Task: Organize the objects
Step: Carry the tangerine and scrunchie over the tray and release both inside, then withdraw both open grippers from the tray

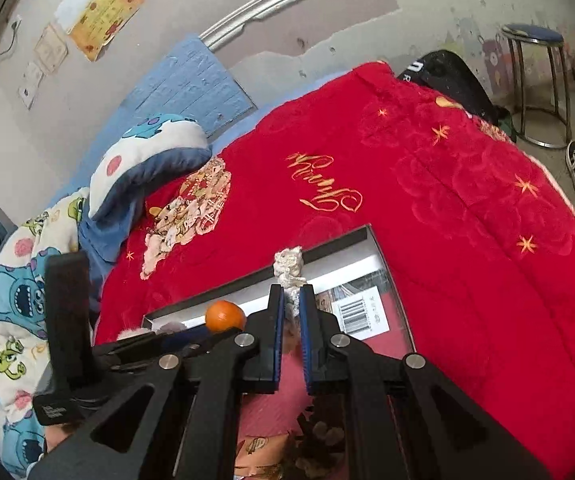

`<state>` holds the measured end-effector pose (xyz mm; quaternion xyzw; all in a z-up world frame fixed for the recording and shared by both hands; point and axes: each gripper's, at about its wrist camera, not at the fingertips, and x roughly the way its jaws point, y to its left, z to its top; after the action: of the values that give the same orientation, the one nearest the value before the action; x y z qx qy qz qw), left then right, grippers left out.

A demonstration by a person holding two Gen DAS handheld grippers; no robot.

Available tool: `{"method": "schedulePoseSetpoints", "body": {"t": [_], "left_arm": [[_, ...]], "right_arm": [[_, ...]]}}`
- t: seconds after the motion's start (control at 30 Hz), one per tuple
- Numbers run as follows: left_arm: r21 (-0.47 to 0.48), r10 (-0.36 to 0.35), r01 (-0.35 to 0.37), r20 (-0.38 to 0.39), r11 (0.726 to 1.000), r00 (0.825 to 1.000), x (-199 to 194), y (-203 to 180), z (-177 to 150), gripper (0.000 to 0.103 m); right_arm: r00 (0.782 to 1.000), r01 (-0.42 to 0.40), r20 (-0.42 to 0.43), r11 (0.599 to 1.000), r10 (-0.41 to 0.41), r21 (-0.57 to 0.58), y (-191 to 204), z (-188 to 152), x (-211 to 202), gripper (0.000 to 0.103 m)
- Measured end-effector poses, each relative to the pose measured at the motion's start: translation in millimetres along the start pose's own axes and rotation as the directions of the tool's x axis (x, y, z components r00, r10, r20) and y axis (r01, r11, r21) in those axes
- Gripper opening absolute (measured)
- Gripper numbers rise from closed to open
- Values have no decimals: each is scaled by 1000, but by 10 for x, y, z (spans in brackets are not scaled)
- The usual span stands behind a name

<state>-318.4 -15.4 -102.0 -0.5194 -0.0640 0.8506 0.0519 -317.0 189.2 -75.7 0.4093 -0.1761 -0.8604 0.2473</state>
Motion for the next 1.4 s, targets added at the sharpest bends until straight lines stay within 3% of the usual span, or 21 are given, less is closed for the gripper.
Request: {"method": "schedulePoseSetpoints", "body": {"t": [0.23, 0.3, 0.33, 0.37, 0.4, 0.43, 0.47, 0.57, 0.67, 0.87, 0.97, 1.03, 1.2, 1.4], "left_arm": [[18, 15, -15, -17, 1000, 1000, 10, -20, -11, 35], [14, 23, -22, -33, 1000, 999, 11, -31, -12, 37], [13, 28, -28, -43, 1000, 999, 15, -39, -11, 40], [10, 31, -31, -49, 999, 998, 6, -39, -12, 54], [-2, 16, -16, -45, 1000, 999, -27, -30, -17, 71], [-16, -4, 3, -40, 1000, 999, -61, -18, -20, 77], [-39, -33, 32, -40, 999, 999, -103, 0, -25, 80], [-86, -115, 109, -63, 990, 991, -219, 54, -24, 81], [-66, -67, 66, -12, 996, 998, -456, 48, -66, 91], [-9, -45, 46, 94, 999, 995, -1115, -11, -243, 92], [43, -16, 9, 165, 999, 986, -1564, -58, -399, 92], [57, -52, 41, 219, 998, 974, -1882, -46, -600, 92], [104, -160, 134, 294, 985, 942, -2305, 31, -1216, 92], [131, -222, 191, 282, 973, 934, -2426, -37, -1628, 92]], "right_arm": [[998, 58, -14, 998, -58, -9, 44, -26, 56, 9], [997, 67, -31, 998, -68, -12, 32, -47, 89, 17], [996, 80, -27, 997, -80, -11, 30, -47, 83, 30], [996, 85, -13, 996, -86, -9, 25, -47, 55, 49], [997, 78, -4, 997, -78, -4, 21, -40, 28, 62], [998, 70, 2, 998, -70, 4, 18, -26, 0, 88], [998, 55, 19, 998, -56, 19, 9, -4, -69, 103], [996, 29, 83, 999, -30, 22, 41, 46, -274, 103], [991, 45, 126, 999, -46, 13, 105, 92, -526, 103], [974, 72, 215, 997, -74, 18, 243, 46, -1193, 103], [971, 78, 224, 997, -77, 5, 336, 5, -1464, 103], [965, 91, 247, 996, -86, -8, 408, -60, -1691, 103], [948, 77, 313, 994, -51, -72, 423, -545, -2165, 103], [947, 181, 264, 983, -185, 41, 198, -1069, -2325, 103]]}}
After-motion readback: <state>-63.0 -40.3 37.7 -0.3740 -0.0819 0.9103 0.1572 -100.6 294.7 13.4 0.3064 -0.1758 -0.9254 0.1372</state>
